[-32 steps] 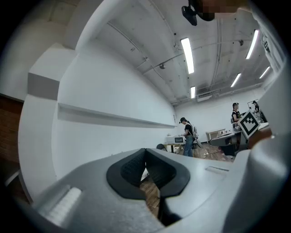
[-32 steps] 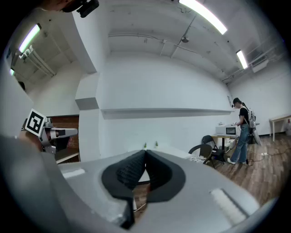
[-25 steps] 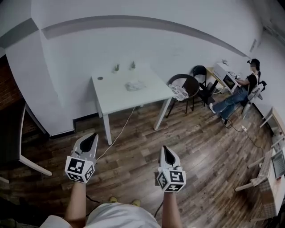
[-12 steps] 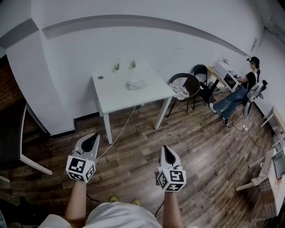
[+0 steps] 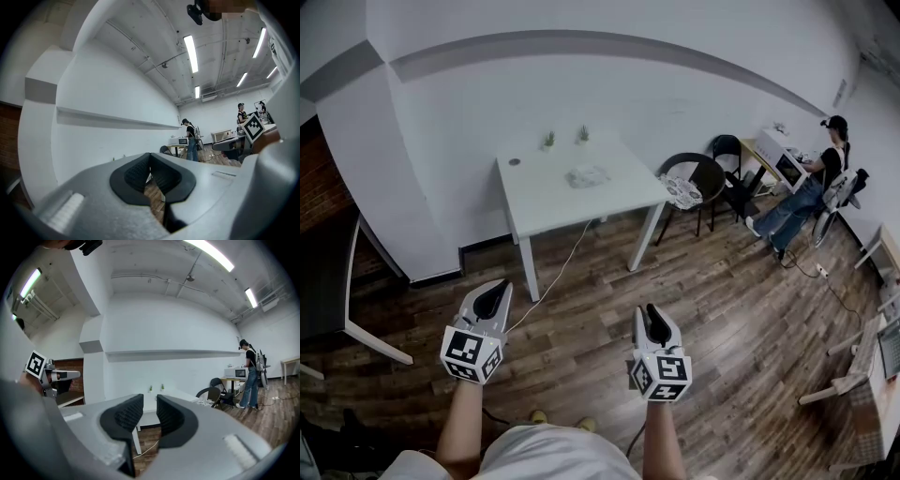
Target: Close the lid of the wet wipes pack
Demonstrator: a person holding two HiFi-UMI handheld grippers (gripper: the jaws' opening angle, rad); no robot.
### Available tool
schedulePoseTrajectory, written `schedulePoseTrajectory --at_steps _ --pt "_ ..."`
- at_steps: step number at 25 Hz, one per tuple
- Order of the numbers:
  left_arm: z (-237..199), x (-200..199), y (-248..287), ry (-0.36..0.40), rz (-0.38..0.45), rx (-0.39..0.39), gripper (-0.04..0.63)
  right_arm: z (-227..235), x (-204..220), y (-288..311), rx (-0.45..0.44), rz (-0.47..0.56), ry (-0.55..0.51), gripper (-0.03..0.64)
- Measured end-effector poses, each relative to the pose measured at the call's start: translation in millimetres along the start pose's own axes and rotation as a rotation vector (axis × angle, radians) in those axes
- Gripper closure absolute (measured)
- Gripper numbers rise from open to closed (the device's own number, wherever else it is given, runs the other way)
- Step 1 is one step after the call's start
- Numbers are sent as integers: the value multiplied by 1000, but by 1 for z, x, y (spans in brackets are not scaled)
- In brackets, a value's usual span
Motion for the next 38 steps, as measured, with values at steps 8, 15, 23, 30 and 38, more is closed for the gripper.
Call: schedulePoseTrajectory --at_steps 8,15,23,30,38 --pt "23 0 9 -3 -17 -14 589 16 8 -3 -34 -17 25 522" --pt "50 1 24 15 -31 -17 589 41 15 -2 -51 -19 38 523" --pt "55 7 40 6 -36 -31 589 58 25 11 -65 -44 47 523" --pt "25 23 76 -18 -33 -25 589 57 27 56 -60 -51 38 523" --pt "-56 42 156 -39 -24 -11 589 55 20 158 -32 -57 17 523"
Point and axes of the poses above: the fingertips, and each gripper's own axes: y forward along the fingers, z to its right, x out of its underside, the point moved 5 cm from there along -y, backward along the fingers, and after that the axes turned 11 degrees about x, right-handed, at the moved point
